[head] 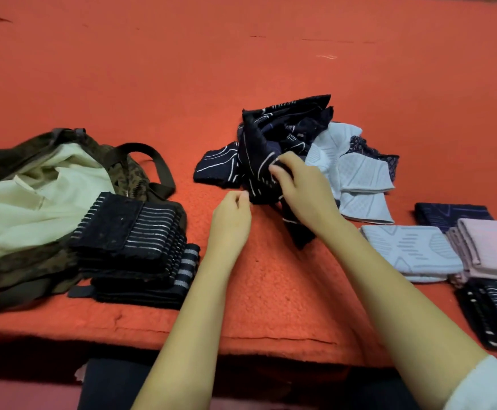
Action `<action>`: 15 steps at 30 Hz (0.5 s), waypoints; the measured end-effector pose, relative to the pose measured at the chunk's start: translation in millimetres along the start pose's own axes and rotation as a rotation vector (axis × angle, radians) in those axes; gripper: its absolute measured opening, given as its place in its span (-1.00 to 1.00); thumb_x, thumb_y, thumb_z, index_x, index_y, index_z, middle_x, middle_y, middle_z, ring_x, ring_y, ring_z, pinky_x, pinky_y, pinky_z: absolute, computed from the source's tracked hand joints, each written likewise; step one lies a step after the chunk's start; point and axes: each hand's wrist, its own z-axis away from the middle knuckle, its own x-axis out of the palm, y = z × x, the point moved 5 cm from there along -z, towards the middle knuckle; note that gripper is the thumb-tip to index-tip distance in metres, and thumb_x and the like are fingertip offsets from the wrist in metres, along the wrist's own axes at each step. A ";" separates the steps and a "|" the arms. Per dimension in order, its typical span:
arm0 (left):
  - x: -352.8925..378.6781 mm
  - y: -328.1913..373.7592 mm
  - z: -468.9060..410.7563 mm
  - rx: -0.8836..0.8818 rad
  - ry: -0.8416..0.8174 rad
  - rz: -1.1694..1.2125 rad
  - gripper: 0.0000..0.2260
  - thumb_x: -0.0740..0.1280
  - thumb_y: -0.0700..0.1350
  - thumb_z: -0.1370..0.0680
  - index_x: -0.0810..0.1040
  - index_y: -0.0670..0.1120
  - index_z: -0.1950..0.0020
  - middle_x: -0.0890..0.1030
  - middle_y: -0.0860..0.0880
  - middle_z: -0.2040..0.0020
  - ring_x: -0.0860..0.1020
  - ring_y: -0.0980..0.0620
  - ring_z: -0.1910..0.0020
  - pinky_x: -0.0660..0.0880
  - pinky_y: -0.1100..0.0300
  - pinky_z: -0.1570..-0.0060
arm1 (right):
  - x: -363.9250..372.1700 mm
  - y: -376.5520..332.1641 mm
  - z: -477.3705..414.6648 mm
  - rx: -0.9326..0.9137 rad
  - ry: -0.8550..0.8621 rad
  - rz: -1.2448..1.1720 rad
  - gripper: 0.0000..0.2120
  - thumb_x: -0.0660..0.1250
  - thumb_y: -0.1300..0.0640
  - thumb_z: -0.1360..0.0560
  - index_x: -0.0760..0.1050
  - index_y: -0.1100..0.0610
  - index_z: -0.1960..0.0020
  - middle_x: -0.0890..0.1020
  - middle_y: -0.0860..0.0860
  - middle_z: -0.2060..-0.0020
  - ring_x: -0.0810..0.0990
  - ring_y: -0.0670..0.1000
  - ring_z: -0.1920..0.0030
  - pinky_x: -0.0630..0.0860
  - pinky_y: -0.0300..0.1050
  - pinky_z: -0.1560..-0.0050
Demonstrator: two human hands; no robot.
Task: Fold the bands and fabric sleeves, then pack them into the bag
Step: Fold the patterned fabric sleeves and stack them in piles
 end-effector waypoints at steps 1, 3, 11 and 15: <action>0.3 7.1 1.4 -0.002 -0.004 0.000 -0.74 0.10 0.01 -0.62 0.54 -0.04 0.03 0.62 -0.07 0.00 0.56 -0.08 -0.04 0.46 0.03 -0.14 | -7.5 -5.0 2.1 0.014 0.018 -0.147 -0.86 0.19 0.09 -0.60 0.42 0.12 0.08 0.56 -0.03 0.28 0.53 -0.04 0.19 0.43 -0.10 0.12; 1.7 19.2 3.8 -0.005 0.000 -0.004 -0.64 0.07 0.05 -0.64 0.54 -0.16 -0.12 0.58 -0.06 -0.04 0.50 -0.02 -0.05 0.36 0.15 -0.03 | -18.1 -9.7 6.8 0.052 0.044 -0.374 -0.89 0.19 0.18 -0.60 0.41 0.16 0.10 0.49 -0.10 0.28 0.44 -0.20 0.24 0.38 -0.31 0.15; 5.9 3.3 23.5 -0.101 -0.027 0.416 -0.55 0.33 -0.07 -0.53 0.24 0.09 -0.37 0.50 0.03 -0.05 0.56 -0.03 -0.01 0.52 0.03 0.03 | -19.5 22.5 48.8 0.246 0.029 -0.488 -0.81 0.22 0.10 -0.59 0.47 0.12 -0.17 0.61 -0.12 0.02 0.56 -0.22 0.01 0.46 -0.20 -0.12; -3.8 16.0 33.5 0.153 -0.110 0.390 -0.41 0.34 -0.20 -0.52 0.17 0.19 -0.43 0.42 0.03 -0.22 0.49 0.03 -0.21 0.51 0.06 -0.15 | -23.5 28.6 62.0 0.243 -0.001 -0.464 -0.73 0.37 0.11 -0.51 0.42 0.03 -0.17 0.58 -0.20 0.01 0.53 -0.36 0.05 0.42 -0.39 -0.06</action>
